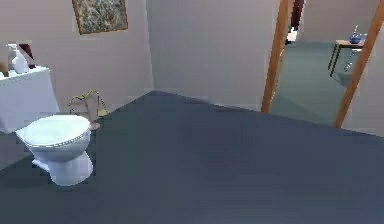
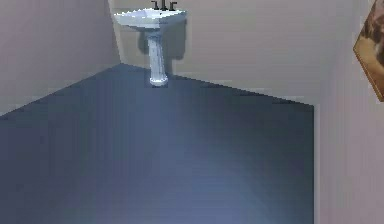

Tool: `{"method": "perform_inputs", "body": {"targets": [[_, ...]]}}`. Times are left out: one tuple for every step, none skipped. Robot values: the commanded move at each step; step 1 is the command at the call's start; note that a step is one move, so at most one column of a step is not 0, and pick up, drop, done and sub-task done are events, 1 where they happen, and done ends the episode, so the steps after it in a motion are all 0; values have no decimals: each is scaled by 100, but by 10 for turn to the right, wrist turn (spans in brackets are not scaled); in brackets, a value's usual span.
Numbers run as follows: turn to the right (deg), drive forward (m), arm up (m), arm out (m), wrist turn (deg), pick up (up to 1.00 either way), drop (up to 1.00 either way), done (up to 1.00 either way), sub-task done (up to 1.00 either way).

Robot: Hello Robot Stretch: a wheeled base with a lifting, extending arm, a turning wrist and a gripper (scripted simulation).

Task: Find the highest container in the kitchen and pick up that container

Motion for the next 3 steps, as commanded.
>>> {"method": "perform_inputs", "body": {"targets": [[270,0,0,0,0,0,0,0,0],[0,20,0,0,0,0,0,0,0],[-450,0,0,0,0,0,0,0,0]]}}
